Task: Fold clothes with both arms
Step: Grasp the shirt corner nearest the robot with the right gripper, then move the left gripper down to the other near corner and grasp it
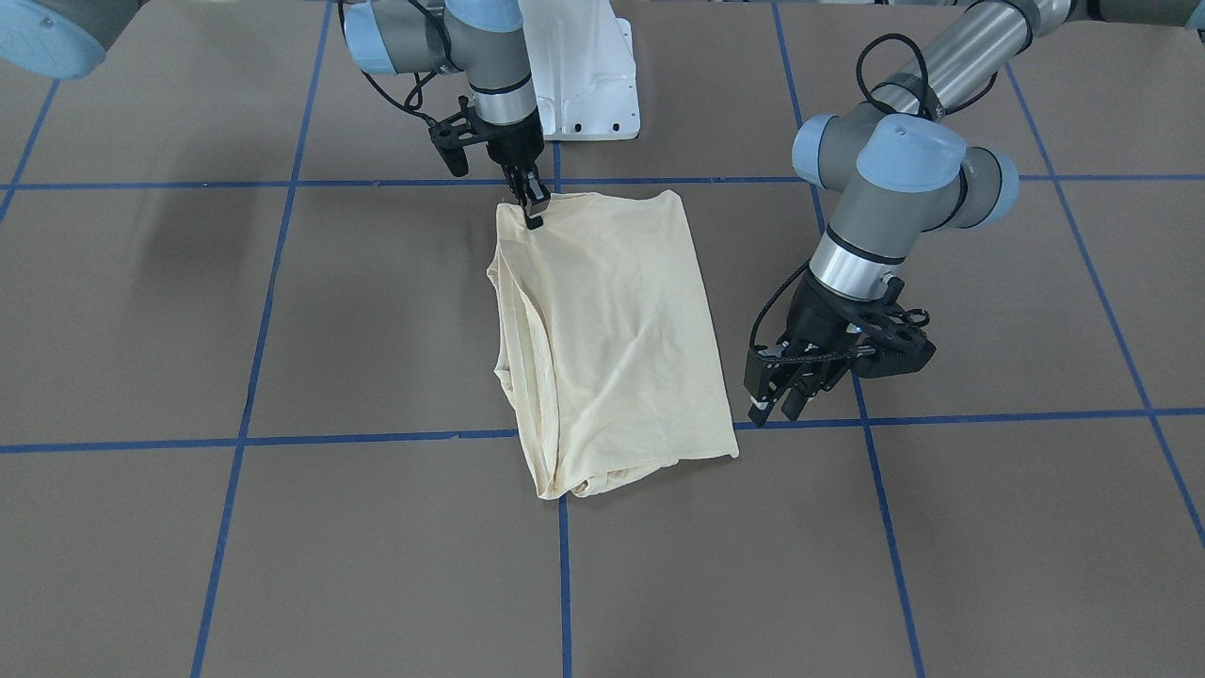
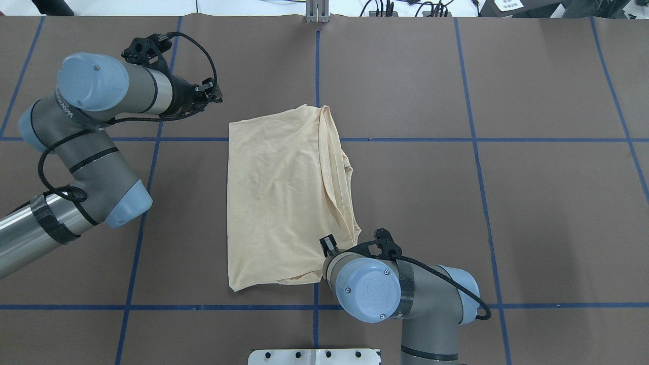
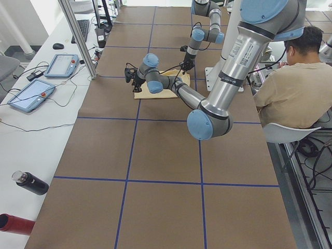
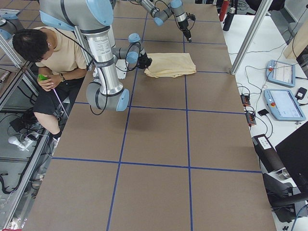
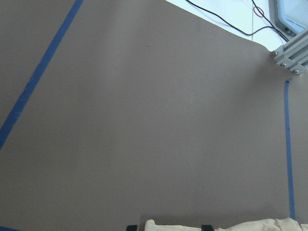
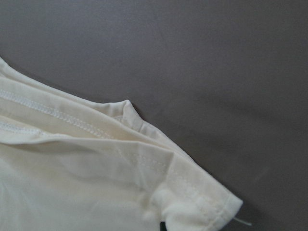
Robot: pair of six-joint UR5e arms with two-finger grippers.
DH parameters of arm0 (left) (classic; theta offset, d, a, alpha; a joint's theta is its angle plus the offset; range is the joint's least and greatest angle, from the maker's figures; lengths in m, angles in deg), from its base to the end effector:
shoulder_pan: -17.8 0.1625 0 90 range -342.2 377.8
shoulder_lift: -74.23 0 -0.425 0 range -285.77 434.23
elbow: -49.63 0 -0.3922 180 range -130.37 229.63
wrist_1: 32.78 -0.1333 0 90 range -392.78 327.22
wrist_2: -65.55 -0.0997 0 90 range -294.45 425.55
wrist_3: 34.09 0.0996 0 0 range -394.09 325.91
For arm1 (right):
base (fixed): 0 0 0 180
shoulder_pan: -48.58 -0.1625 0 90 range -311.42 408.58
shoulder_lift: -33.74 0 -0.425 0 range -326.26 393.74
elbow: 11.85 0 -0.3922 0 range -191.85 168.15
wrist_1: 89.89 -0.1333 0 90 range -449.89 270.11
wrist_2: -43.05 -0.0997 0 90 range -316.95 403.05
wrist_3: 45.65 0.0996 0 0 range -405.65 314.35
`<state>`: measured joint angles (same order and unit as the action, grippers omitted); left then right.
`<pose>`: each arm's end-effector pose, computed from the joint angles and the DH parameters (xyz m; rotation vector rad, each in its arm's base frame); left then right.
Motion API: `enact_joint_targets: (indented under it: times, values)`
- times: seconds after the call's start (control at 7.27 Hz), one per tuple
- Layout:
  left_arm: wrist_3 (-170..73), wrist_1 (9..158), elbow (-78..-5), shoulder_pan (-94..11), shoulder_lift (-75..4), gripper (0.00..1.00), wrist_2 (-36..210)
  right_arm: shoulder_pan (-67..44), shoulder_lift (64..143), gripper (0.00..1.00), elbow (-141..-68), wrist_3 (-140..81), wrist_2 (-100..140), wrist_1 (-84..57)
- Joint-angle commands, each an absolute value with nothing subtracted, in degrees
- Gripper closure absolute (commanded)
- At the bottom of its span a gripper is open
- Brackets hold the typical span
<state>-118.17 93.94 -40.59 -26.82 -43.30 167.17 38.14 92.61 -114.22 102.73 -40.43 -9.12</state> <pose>0.4006 -0.5544 0.3088 0.3184 1.1029 -0.4867 -0.6065 -0.2588 0.2369 -0.2948 -0.9399 1.1618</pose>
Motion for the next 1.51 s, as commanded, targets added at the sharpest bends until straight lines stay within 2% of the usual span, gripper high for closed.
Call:
enact_joint_targets:
  times: [0.0, 0.28, 0.41, 0.83, 1.38]
  values:
    - [-123.62, 93.96, -47.28, -25.71, -40.57, 0.46, 167.59, 38.03, 92.71, 1.00, -115.99, 102.71, -40.54, -7.03]
    - [-135.38, 93.78, -60.35, -17.74, -31.99, 0.46, 166.89, 39.69, 94.80, 1.00, -118.88, 102.80, -40.19, -5.60]
    - [-141.78, 93.87, -64.07, -14.05, -28.03, 0.46, 164.97, 40.31, 94.99, 1.00, -118.99, 102.80, -39.92, -5.60]
    - [-161.04, 93.78, -64.72, -0.79, -25.62, 0.46, 154.78, 40.50, 95.00, 1.00, -118.90, 102.71, -39.92, -5.60]
    - [-164.52, 93.78, -63.40, 8.47, -23.95, 0.46, 151.42, 39.70, 95.17, 1.00, -118.99, 102.10, -40.01, -5.60]
